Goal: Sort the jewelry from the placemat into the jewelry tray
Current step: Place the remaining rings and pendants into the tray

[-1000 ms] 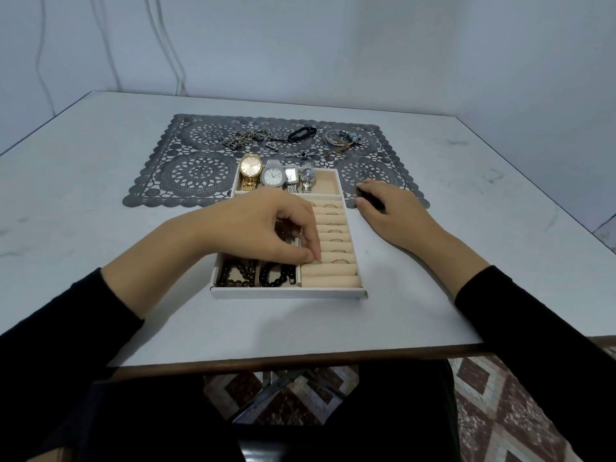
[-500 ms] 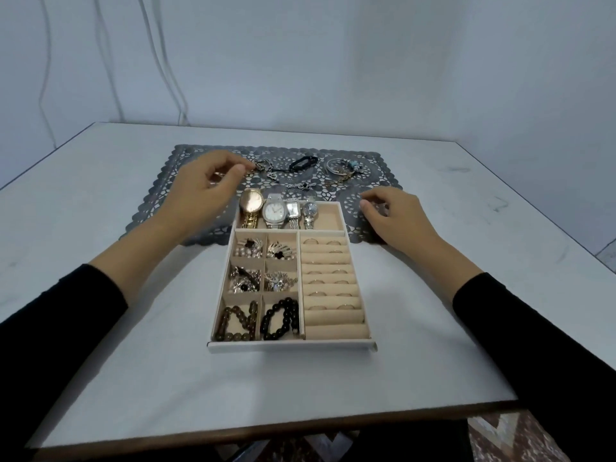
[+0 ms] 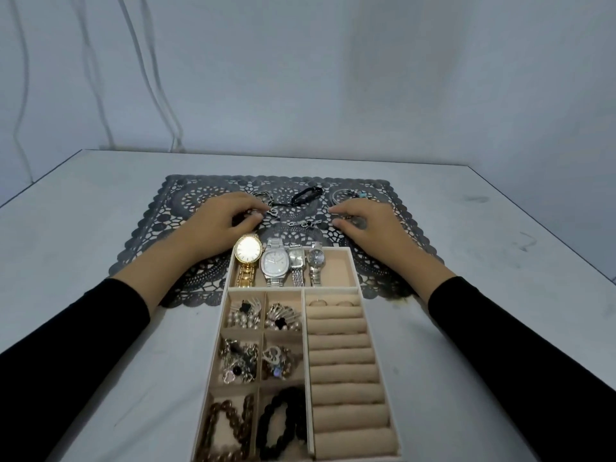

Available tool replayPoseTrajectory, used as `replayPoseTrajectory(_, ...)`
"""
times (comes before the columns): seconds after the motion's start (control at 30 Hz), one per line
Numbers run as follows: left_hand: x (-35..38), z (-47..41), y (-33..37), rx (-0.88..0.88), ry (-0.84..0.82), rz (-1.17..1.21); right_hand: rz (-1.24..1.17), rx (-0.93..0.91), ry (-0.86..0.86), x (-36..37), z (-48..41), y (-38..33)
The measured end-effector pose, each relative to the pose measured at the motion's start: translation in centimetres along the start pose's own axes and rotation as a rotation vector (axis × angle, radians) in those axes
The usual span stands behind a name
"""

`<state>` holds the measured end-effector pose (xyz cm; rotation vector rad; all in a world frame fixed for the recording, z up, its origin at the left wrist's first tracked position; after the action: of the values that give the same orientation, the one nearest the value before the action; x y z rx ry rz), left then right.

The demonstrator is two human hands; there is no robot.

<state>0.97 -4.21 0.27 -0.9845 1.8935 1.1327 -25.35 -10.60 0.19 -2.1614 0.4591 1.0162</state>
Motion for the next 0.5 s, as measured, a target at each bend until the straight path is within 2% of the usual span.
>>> replayPoseTrajectory(0.5,0.6,-2.6,-0.9,0.081,-0.072,-0.038,-0.046,-0.13,-0.163,1.8,-3.1,-0.2)
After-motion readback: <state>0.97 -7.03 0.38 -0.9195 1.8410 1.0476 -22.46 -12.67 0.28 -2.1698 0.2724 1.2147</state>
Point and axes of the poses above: each hand's wrist, its own z-axis away from the middle knuckle, its own x-axis out of the palm, y = z × x, the point moved 2 cm from there along -z, towards the middle knuckle, and after that the axes turned 1 degree about -y, right-handed, at the moved point
